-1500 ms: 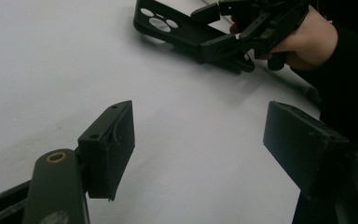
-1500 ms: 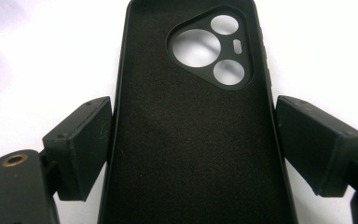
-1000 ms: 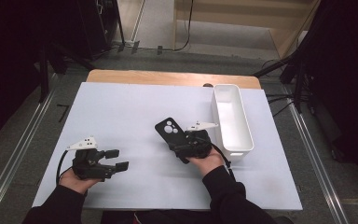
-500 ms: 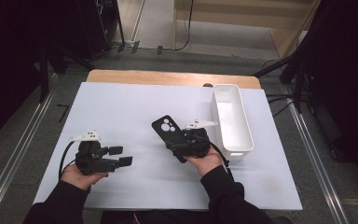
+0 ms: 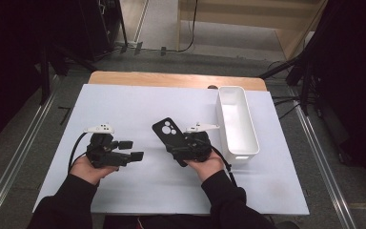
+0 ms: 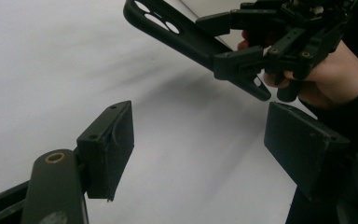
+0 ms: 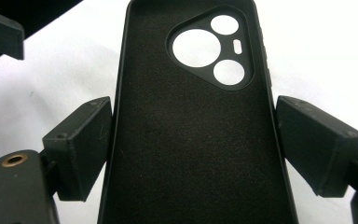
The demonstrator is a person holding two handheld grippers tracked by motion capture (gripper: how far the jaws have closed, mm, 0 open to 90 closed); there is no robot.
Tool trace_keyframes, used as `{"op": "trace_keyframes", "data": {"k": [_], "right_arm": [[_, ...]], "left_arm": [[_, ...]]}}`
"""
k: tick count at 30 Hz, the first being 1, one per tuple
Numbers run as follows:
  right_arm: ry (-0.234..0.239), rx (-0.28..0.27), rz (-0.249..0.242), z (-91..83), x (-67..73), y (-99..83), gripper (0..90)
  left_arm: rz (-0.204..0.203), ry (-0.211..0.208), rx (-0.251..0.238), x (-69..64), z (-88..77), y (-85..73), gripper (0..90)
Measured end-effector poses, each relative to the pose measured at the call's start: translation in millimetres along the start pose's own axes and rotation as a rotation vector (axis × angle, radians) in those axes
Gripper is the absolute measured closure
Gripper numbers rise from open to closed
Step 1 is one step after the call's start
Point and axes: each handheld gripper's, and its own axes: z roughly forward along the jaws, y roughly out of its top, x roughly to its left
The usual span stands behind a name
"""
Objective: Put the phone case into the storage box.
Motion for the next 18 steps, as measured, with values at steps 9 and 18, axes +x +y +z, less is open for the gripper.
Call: {"op": "trace_keyframes", "data": {"k": [9,18], "right_arm": [[-0.003,-0.039,0.033,5.9,4.0,0.2,12.5],[0.021,-0.079,0.091,6.2,17.2,-3.5,12.5]], "left_arm": [[-0.027,0.029,0.005,3.6,5.5,16.7,23.8],[-0.075,0.059,-0.026,7.5,5.1,30.4,24.4]]}}
